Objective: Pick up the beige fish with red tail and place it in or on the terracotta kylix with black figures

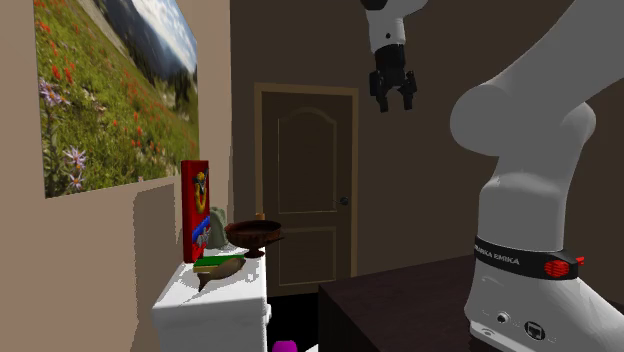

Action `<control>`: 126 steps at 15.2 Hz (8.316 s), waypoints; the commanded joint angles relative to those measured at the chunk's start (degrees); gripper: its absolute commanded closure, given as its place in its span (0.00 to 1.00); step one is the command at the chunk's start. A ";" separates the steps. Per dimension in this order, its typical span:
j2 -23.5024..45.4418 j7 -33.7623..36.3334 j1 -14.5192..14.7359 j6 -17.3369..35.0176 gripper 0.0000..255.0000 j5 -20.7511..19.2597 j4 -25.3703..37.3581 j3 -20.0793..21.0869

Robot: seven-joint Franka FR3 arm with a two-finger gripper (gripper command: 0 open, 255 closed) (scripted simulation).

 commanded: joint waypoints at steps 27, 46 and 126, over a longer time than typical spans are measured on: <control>29.90 57.22 -0.38 34.01 0.00 16.35 -6.03 31.50; 78.43 103.61 13.40 46.65 0.00 -10.00 26.57 24.47; 81.96 89.99 19.25 53.07 0.00 -30.71 22.38 22.16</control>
